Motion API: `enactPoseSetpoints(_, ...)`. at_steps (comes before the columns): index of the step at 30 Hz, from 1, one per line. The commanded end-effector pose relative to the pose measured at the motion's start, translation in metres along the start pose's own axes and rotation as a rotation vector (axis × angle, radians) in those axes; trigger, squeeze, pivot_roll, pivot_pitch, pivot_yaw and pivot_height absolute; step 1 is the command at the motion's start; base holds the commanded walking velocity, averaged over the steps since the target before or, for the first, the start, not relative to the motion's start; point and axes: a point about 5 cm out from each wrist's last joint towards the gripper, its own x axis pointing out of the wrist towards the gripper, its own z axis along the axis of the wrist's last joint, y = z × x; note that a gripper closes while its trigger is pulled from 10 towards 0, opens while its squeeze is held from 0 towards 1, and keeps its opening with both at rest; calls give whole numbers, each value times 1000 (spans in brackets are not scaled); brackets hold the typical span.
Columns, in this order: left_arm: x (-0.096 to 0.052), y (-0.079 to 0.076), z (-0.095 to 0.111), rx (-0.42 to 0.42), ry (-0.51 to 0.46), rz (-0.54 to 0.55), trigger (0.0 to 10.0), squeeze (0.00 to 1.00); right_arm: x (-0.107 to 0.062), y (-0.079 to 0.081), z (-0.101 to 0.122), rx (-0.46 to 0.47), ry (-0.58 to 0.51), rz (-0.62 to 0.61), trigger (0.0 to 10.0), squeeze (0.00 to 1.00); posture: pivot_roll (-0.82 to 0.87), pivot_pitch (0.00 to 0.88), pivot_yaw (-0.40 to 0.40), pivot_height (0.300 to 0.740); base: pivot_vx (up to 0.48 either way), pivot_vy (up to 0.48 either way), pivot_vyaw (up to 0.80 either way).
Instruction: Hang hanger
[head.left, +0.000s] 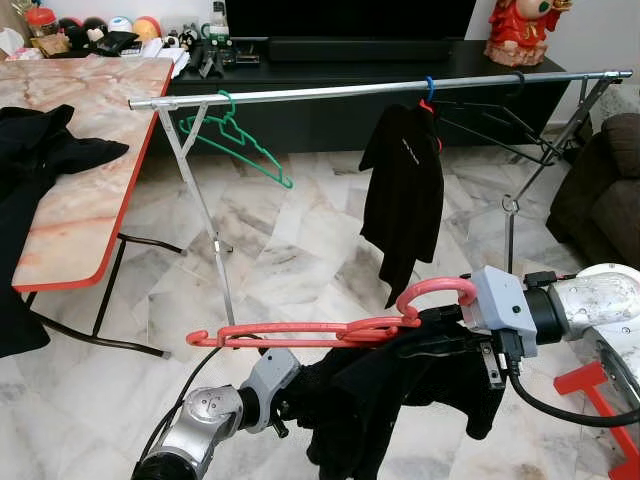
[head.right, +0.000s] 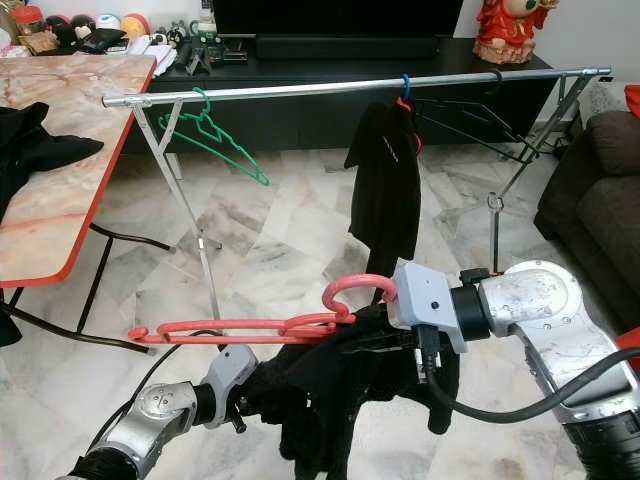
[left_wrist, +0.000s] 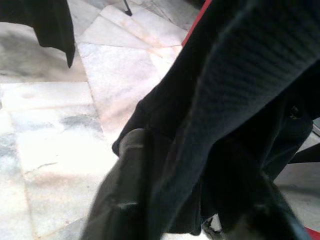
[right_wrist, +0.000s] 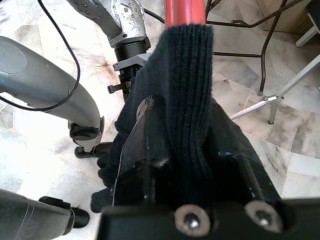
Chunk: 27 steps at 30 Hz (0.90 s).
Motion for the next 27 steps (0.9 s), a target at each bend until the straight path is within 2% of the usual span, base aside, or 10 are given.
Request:
enactPoseSetpoints(1, 1, -2, -2, -3, 7, -19, 0, 0, -1, -1, 12, -54, -21, 0, 0, 0, -94, 148, -33, 740, 0, 0, 0)
enactPoseSetpoints(19, 0, -2, -1, -2, 1, -22, 0, 0, -2, -3, 8, -41, -6, -31, 0, 0, -91, 146, -35, 740, 0, 0, 0)
enactPoseSetpoints(27, -11, 3, -10, -47, -15, 39, 0, 0, -11, 4, -9, 43, 10, -89, 0, 0, -85, 155, -35, 740, 0, 0, 0)
